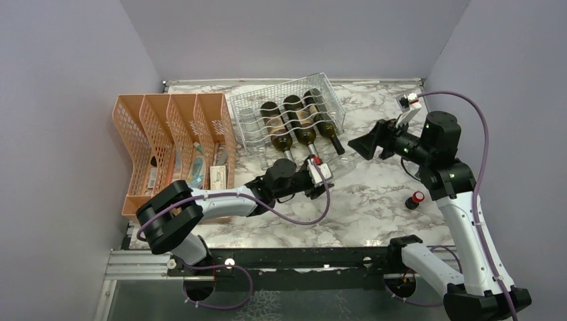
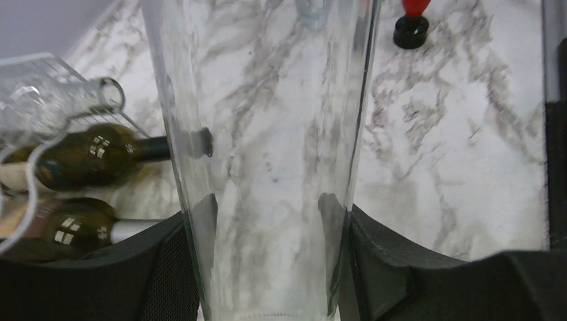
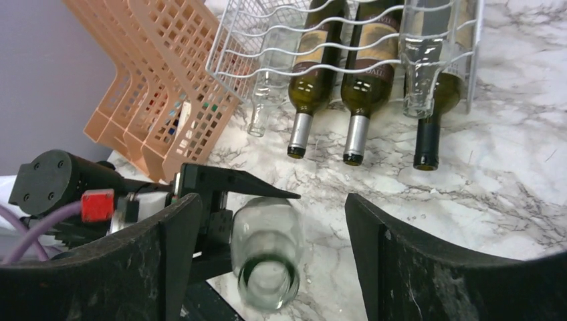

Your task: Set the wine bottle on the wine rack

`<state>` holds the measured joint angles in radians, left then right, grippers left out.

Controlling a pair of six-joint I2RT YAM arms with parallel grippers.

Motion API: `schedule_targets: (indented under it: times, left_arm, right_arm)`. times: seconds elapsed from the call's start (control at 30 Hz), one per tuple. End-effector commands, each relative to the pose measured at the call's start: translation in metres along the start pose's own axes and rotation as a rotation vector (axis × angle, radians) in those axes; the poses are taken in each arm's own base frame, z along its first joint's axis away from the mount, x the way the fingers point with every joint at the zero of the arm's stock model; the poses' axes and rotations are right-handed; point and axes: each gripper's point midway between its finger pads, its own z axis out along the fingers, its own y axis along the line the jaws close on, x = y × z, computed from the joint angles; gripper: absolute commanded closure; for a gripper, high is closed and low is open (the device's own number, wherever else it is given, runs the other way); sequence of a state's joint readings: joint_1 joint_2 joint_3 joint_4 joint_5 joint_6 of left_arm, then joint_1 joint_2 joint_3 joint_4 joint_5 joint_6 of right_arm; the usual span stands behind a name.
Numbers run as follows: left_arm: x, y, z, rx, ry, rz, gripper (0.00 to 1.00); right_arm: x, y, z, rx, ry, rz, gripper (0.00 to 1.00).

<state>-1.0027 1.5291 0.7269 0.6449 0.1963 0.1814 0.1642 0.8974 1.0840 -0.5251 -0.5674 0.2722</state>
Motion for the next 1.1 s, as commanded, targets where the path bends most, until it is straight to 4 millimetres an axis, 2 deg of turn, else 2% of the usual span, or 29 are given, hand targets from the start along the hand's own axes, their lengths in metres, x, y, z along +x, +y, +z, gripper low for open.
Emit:
schedule_targets:
  times: [0.0,0.13,0.4,0.57,0.77,1.07]
  left_arm:
    - [-0.044,0.021,-0.012,-0.041,-0.113,0.443,1.0]
    - [-0.052,0.026,-0.014,-0.025,-0.123,0.8,1.0]
    - [-0.079,0.057,0.0,-0.088,-0.036,1.148,1.0]
    - [-0.083,0.071,0.005,-0.071,0.007,1.235,1.0]
    - [-0.094,0.083,0.006,-0.043,-0.001,1.254,1.0]
    - [-0.094,0.084,0.012,0.055,0.039,1.253,1.0]
  right_arm:
    - [-0.016,-0.004,-0.006,0.049,-0.034,-0.057,0.19]
    - [-0.002,0.015,-0.001,-0.109,0.063,-0.104,0.19]
    - [0.019,0.015,0.002,-0.149,0.114,-0.109,0.19]
    - [0.033,0.007,0.005,-0.12,0.142,-0.096,0.19]
    - [0.049,0.002,0.007,-0.106,0.177,-0.083,0.19]
    - [0.062,0.003,0.013,-0.132,0.217,-0.075,0.19]
